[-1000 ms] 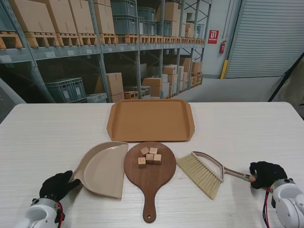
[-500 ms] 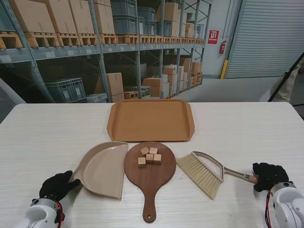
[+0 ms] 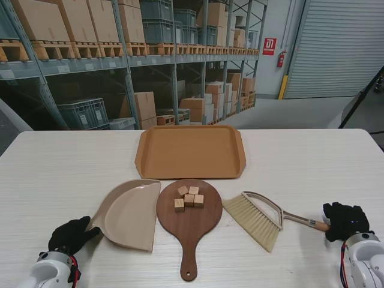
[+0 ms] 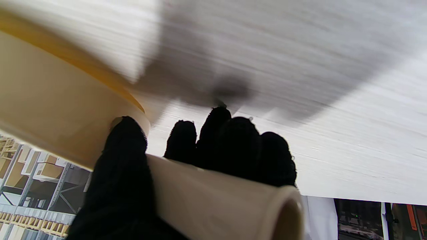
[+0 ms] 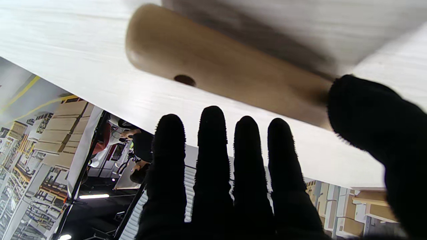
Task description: Sweep wood blocks off a wooden cutting board into a dustpan and pour them into a container
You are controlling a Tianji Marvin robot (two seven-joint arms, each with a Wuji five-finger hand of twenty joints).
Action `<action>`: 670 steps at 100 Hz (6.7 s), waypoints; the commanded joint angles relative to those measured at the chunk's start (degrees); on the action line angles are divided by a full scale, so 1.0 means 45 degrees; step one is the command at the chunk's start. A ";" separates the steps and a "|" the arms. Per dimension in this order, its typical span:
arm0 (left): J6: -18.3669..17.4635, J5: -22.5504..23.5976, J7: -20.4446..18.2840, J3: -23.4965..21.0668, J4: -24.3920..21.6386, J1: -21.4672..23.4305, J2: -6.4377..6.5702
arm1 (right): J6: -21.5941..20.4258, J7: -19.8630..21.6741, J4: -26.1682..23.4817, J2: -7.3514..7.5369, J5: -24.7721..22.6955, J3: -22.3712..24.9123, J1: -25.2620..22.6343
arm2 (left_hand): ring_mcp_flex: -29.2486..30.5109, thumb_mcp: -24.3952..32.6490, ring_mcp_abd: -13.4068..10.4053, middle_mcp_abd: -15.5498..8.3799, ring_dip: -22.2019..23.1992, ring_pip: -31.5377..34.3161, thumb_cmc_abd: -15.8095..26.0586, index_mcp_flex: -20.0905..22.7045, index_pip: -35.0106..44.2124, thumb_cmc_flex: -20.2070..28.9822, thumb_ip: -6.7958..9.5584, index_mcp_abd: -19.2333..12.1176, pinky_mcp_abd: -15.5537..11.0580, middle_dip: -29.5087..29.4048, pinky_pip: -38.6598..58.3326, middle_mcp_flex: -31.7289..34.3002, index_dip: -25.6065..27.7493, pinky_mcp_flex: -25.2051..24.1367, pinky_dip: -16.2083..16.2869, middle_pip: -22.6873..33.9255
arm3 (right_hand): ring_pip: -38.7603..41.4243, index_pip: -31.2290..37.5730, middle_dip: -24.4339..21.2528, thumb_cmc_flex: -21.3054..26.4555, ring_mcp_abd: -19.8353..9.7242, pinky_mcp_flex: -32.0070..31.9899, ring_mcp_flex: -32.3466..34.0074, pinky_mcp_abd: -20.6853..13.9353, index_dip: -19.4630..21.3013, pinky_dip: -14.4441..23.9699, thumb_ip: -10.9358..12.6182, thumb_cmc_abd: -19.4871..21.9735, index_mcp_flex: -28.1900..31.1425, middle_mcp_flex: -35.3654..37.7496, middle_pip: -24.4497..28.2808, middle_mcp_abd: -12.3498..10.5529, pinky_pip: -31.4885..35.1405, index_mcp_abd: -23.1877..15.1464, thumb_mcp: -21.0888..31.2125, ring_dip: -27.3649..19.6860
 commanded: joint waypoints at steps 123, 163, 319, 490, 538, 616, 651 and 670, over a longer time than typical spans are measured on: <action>0.0098 -0.0092 -0.0330 0.0032 0.0144 0.0239 -0.0064 | 0.0589 0.0321 0.0987 0.0054 0.0789 -0.1086 0.0516 | 0.1047 0.1465 -0.3389 -0.4408 -0.0029 -0.0158 0.1821 0.1605 0.0440 0.1129 0.0053 -0.0364 -0.0375 -0.0429 0.0893 0.1070 -0.0217 0.0084 0.0321 1.8540 | 0.1018 0.3494 -0.0755 0.3278 -0.0051 0.5313 0.6198 -0.0034 -0.2921 -0.0230 -0.2065 -0.4129 0.4287 0.6556 -0.0025 -0.1159 0.2519 -0.2702 0.3788 -0.0860; 0.0074 -0.0130 -0.0371 0.0059 0.0177 0.0196 -0.0058 | 0.0560 0.0711 0.1504 0.0104 0.1158 -0.1476 0.0844 | 0.1047 0.1464 -0.3389 -0.4404 -0.0027 -0.0159 0.1816 0.1610 0.0436 0.1122 0.0051 -0.0376 -0.0380 -0.0436 0.0896 0.1072 -0.0221 0.0087 0.0321 1.8532 | 0.1626 0.3771 0.0241 0.4165 -0.0401 0.6981 0.8073 -0.0199 -0.2137 0.0064 0.0634 -0.4892 0.6507 0.8715 -0.0138 -0.1877 0.3582 -0.4121 0.3789 -0.0581; -0.0023 -0.0205 -0.0339 0.0008 0.0290 0.0136 -0.0065 | 0.2240 0.2652 -0.1360 -0.0265 0.3025 -0.0396 0.0679 | 0.1078 0.1463 -0.3352 -0.4400 -0.0045 -0.0209 0.1803 0.1633 0.0413 0.1105 0.0048 -0.0389 -0.0380 -0.0445 0.0917 0.1076 -0.0241 0.0116 0.0324 1.8522 | 0.8656 0.3436 0.2136 0.7179 -0.0638 0.8521 0.8051 0.0967 0.3027 -0.3814 0.7385 -0.2119 1.0209 1.0742 0.1236 -0.1327 0.9151 -0.4126 0.3788 0.0440; -0.0387 0.0102 -0.0373 -0.0271 0.0014 0.0273 -0.0036 | 0.5196 0.1139 -0.2274 -0.0929 0.6807 -0.2820 0.1819 | 0.1163 0.1471 -0.3167 -0.4268 -0.0016 -0.0263 0.1692 0.1764 0.0357 0.1051 0.0057 -0.0400 -0.0292 -0.0482 0.0905 0.1230 -0.0213 0.0127 0.0348 1.8435 | 0.9742 0.3725 0.2075 0.7772 -0.0185 0.8801 0.7986 0.1191 0.3223 -0.3979 0.7673 -0.2510 1.0531 1.0725 0.2138 -0.0713 1.0142 -0.3446 0.3789 0.0670; -0.0516 0.0307 -0.0482 -0.0172 -0.0028 0.0244 0.0012 | 0.5949 0.1198 -0.1400 -0.0963 0.7195 -0.4391 0.3042 | 0.1159 0.1491 -0.3175 -0.4305 -0.0073 -0.0439 0.1600 0.1869 0.0232 0.0953 0.0077 -0.0513 -0.0334 -0.0547 0.0929 0.1227 -0.0300 0.0144 0.0345 1.8232 | 0.9694 0.3651 0.2078 0.7692 -0.0170 0.8802 0.7991 0.1257 0.3272 -0.4061 0.7706 -0.2338 1.0520 1.0724 0.2098 -0.0712 1.0132 -0.3436 0.3789 0.0594; -0.0310 0.0804 -0.0673 -0.0055 -0.0278 0.0333 0.0079 | 0.6183 0.1306 -0.0768 -0.1124 0.8457 -0.6384 0.4352 | 0.1673 0.1881 -0.2501 -0.3936 -0.0501 -0.2796 -0.0420 0.2539 -0.0484 0.0599 0.0171 -0.1098 -0.0286 -0.1686 0.0641 0.1505 -0.2408 0.0916 -0.0215 1.5322 | 0.9360 0.3184 0.1969 0.7193 -0.0261 0.8744 0.8013 0.1227 0.3319 -0.4194 0.7405 -0.1551 1.0243 1.0685 0.1483 -0.0705 0.9909 -0.3427 0.3789 0.0420; -0.0240 0.0716 -0.0786 0.0008 -0.0371 0.0302 0.0080 | 0.6642 0.0999 -0.0819 -0.1173 0.8101 -0.6602 0.4376 | 0.1952 0.1990 -0.3159 -0.4574 -0.0216 -0.1934 -0.0279 0.2552 -0.0087 0.0562 0.0121 -0.0950 -0.0376 -0.1120 0.0938 0.1875 -0.2311 0.1140 -0.0290 1.6642 | 0.9124 0.2991 0.2074 0.7074 -0.0457 0.8729 0.8037 0.0997 0.3374 -0.4245 0.6484 -0.1533 0.9711 1.0569 0.0927 -0.0692 0.9828 -0.3362 0.3789 0.0245; -0.0180 0.0693 -0.0868 0.0009 -0.0492 0.0356 0.0081 | 0.6901 0.0950 -0.0752 -0.1168 0.7928 -0.6735 0.4332 | 0.2000 0.2000 -0.3242 -0.4664 -0.0233 -0.1775 -0.0256 0.2582 -0.0023 0.0564 0.0123 -0.0920 -0.0384 -0.1038 0.1007 0.1947 -0.2254 0.1191 -0.0293 1.6846 | 0.9157 0.3035 0.2133 0.7072 -0.0511 0.8735 0.8041 0.0865 0.3392 -0.4269 0.6435 -0.1578 0.9624 1.0507 0.0936 -0.0763 0.9889 -0.3367 0.3789 0.0216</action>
